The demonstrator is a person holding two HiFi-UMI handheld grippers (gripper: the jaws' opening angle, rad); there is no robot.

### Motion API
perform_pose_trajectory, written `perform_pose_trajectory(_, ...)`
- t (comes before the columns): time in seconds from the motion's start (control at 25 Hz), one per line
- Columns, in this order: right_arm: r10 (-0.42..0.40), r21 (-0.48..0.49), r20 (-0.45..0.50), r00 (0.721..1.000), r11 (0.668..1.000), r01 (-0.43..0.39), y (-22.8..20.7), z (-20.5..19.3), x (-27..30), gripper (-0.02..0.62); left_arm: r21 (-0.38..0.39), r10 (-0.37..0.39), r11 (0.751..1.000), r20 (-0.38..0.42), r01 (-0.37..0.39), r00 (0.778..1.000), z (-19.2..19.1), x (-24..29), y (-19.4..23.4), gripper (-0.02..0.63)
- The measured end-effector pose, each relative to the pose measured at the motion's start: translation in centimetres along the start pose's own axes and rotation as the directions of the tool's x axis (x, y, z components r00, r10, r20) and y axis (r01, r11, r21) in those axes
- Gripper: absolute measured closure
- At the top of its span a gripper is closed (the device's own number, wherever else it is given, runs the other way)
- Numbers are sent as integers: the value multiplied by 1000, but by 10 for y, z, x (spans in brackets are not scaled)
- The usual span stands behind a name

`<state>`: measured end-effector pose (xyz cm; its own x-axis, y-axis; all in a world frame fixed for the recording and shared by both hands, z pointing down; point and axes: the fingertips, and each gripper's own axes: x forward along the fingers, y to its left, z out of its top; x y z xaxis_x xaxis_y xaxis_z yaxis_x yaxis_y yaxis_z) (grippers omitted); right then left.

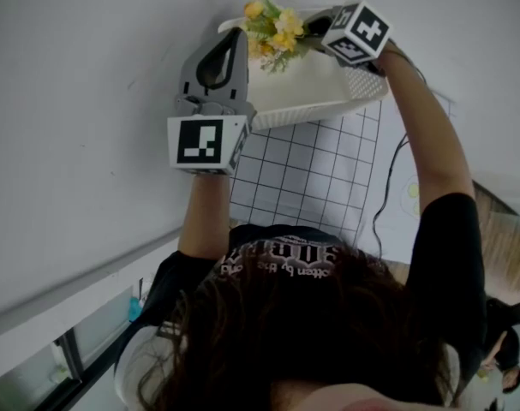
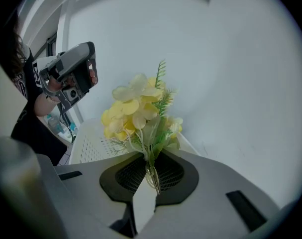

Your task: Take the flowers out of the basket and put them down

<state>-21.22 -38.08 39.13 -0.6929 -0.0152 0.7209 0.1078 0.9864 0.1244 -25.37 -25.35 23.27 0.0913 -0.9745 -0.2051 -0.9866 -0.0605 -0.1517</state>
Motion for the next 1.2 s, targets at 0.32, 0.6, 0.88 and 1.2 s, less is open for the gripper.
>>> perform_pose_trajectory(0.32, -66, 63, 80, 995, 996, 61, -12, 8, -45, 534, -7, -46, 999, 19, 46, 999, 8, 7, -20, 604)
perform_pose_trajectory(0.6, -100, 126, 238, 966, 989, 71, -19, 38, -86, 534, -3, -76, 997, 34, 76, 997, 16, 12, -38, 604)
perform_pose_trajectory(0.88, -129, 101, 211, 969, 989, 110, -20, 38, -99, 534, -2, -81, 997, 56, 81, 995, 22, 11, -41, 604)
perform_pose_trajectory(1.2, -193, 144, 172, 966, 975, 169, -24, -1, -129, 534, -21, -137, 990, 49, 138, 989, 21, 21, -70, 604)
